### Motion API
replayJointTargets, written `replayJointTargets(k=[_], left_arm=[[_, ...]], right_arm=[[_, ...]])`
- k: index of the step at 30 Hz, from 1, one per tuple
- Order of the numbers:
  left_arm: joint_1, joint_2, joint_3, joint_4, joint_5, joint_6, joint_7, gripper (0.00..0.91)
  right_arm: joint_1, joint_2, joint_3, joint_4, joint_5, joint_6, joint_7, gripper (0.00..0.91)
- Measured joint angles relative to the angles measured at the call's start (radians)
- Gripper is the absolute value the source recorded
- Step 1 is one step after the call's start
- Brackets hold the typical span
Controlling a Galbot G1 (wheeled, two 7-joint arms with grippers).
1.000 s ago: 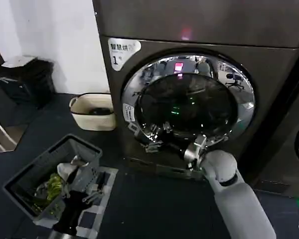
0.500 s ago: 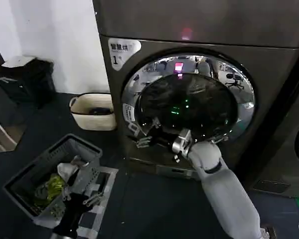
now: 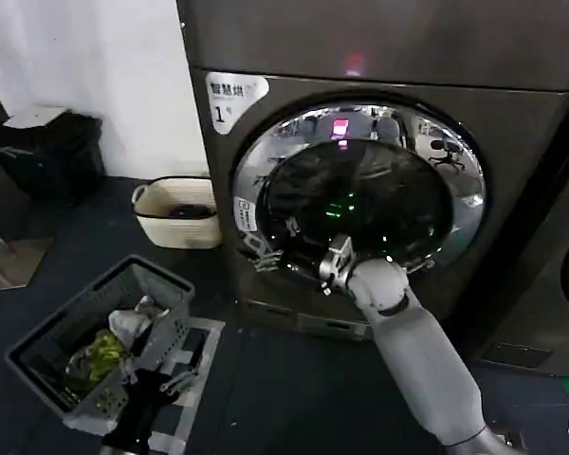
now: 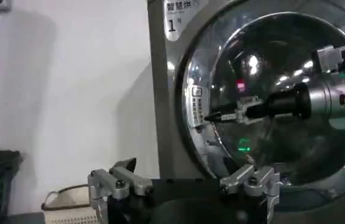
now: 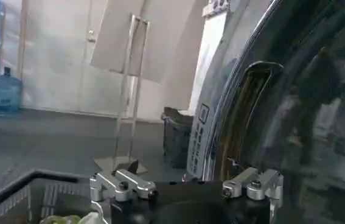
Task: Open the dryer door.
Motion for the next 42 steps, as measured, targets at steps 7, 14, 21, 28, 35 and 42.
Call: replayJointTargets(k=[7, 14, 21, 28, 35, 42], left_arm=[[0.001, 0.002, -0.002, 0.000, 0.003, 0.008, -0.003, 0.907], [-0.008, 0.009, -0.009, -0.011, 0.012, 0.088, -0.008, 0.907], [-0.033, 0.027, -0.021, -0.022, 0.056, 0.140, -0.052, 0.907], [-0.044, 0.041, -0.027, -0.029, 0.095, 0.157, -0.092, 0.907], [-0.075, 0.040, -0.058, -0.024, 0.028, 0.193, -0.044, 0.907], [-0.091, 0.048, -0.097, -0.015, -0.057, 0.211, 0.023, 0.907]], right_arm=[[0.009, 0.004, -0.015, 0.001, 0.055, -0.007, -0.006, 0.907], [-0.011, -0.013, -0.016, 0.027, 0.089, -0.009, -0.072, 0.907], [-0.040, -0.041, 0.008, 0.066, 0.102, -0.027, -0.180, 0.907], [-0.081, -0.063, 0.039, 0.114, 0.111, -0.031, -0.289, 0.907], [-0.122, -0.087, 0.064, 0.156, 0.146, -0.031, -0.351, 0.907], [-0.158, -0.102, 0.084, 0.193, 0.180, -0.034, -0.393, 0.907]])
